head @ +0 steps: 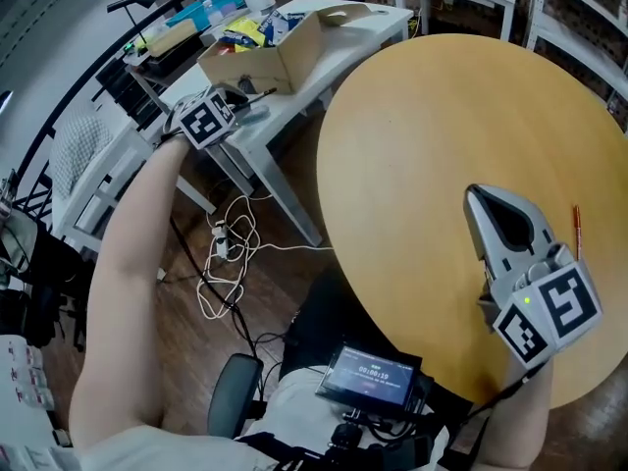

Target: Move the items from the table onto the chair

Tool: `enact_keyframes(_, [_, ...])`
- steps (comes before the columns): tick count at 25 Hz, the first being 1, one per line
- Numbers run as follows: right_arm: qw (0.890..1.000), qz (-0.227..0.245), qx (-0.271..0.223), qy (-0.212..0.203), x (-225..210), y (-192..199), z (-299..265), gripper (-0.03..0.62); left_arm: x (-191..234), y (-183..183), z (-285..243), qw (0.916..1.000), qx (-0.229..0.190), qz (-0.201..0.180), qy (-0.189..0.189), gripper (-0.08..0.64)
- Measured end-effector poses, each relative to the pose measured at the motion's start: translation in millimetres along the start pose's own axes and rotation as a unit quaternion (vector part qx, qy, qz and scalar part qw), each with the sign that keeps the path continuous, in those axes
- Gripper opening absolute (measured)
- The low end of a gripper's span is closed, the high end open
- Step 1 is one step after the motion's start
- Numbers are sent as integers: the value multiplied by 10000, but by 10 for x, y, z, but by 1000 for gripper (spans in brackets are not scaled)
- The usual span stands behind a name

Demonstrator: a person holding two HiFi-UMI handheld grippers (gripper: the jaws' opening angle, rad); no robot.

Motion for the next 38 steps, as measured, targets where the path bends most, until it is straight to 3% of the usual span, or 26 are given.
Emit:
enact_keyframes(3, [10000, -2, -25, 57, -41, -5, 28, 3, 112, 113, -104, 9987, 451, -174, 176, 58])
enact_keyframes(12, [9996, -16, -37, 263, -167, 45, 72, 3, 428, 584, -305, 9870, 1592, -21, 217, 58])
enact_keyframes(21, [9996, -56, -56, 284, -209, 46, 124, 3, 555, 489, -257, 9879, 1528, -237, -141, 101])
enact_keyframes(24, [9995, -76, -93, 283, -209, 33, 136, 3, 579, 389, -150, 9898, 1342, -304, -372, 92])
enact_keyframes(28, [9994, -87, -154, 294, -212, -10, 169, 3, 418, -29, 29, 9953, 762, -432, -414, 17])
enact_keyframes(34, [9990, -98, -259, 360, -256, -47, 243, 3, -223, -786, 39, 9983, -280, -484, 133, 15])
enact_keyframes(38, [9982, -117, -328, 483, -355, -87, 346, 3, -620, -1335, 108, 9898, -1296, -293, 517, 15])
Point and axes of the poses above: the fingertips, and each gripper's own axes: z backward along the fingers, x to its left, y out of its underside, the point moved 3 cm from there along z, backward along the fingers, and after that the axes turned 14 degrees about y, right-handed, at the moved point
